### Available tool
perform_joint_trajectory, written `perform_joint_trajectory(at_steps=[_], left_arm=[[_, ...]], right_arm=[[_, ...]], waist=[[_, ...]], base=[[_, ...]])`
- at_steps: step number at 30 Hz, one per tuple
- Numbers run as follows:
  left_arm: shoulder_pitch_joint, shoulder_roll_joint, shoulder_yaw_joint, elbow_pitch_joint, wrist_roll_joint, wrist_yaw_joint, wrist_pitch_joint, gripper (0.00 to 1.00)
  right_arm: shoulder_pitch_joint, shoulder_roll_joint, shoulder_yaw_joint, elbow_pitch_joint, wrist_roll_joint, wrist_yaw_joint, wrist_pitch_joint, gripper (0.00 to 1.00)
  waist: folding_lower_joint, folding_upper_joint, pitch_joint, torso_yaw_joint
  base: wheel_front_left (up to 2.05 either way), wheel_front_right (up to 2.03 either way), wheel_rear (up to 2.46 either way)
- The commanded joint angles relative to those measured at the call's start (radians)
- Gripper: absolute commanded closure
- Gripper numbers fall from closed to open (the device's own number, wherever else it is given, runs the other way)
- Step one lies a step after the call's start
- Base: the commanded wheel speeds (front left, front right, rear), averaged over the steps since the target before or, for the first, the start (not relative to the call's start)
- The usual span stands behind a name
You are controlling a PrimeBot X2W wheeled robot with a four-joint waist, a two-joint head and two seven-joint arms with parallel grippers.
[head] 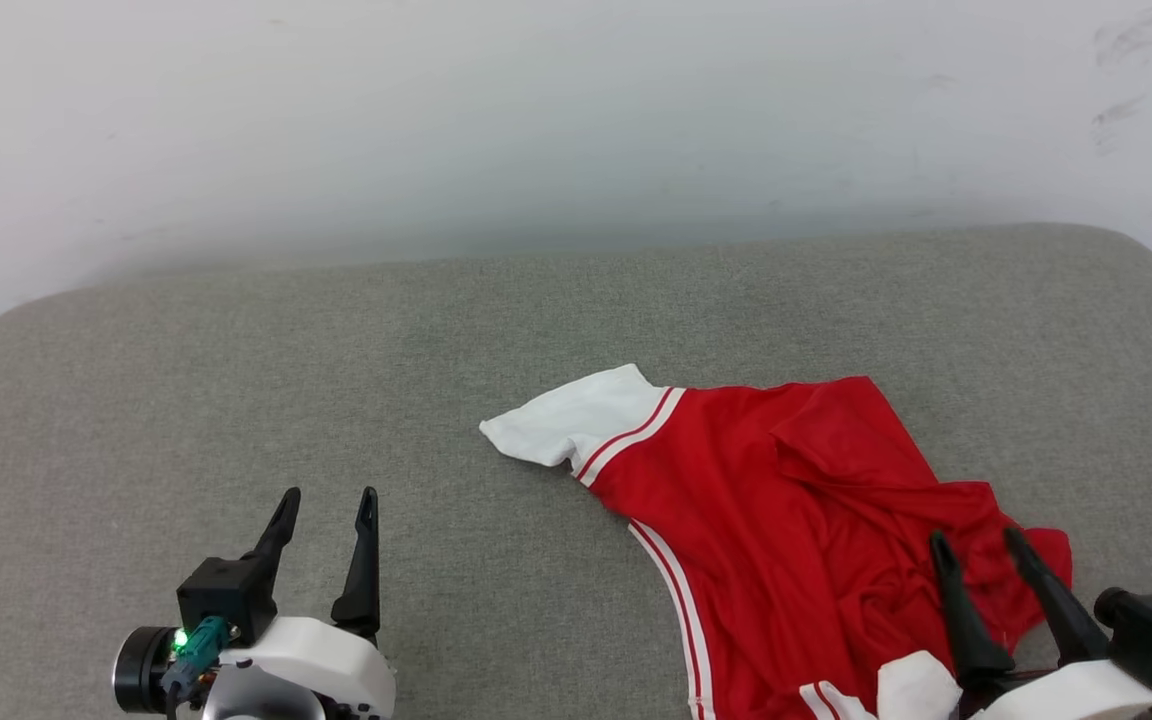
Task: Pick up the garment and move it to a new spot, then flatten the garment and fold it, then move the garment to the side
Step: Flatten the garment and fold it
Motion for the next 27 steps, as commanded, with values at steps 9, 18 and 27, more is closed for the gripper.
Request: perform_joint_trajectory(at_steps=[9,18,27], left_arm=[[-0.132,0.038,-0.061,0.003,0.034,-0.033,0.122,0.0],[-0.447,0.054,-0.135,0.111,0.002,-0.113,0.38,0.0],[-0.632,0.077,-0.181,0.316,-0.081,-0.137,0.689,0.0]], right_arm=[[-0.071,-0.007,0.002,-0.045,-0.034,0.0,-0.002,0.0],[-0.147,0.007,0.047,-0.095,-0.048,0.0,0.021,0.0],[-0.187,0.022,0.074,-0.064,-0.027,0.0,-0.001,0.0]], waist=[[0.0,0.0,0.044,-0.012],[0.0,0.0,0.198,-0.06],[0.0,0.0,0.303,-0.131]], base=[[0.0,0.0,0.0],[0.0,0.0,0.0],[0.0,0.0,0.0]])
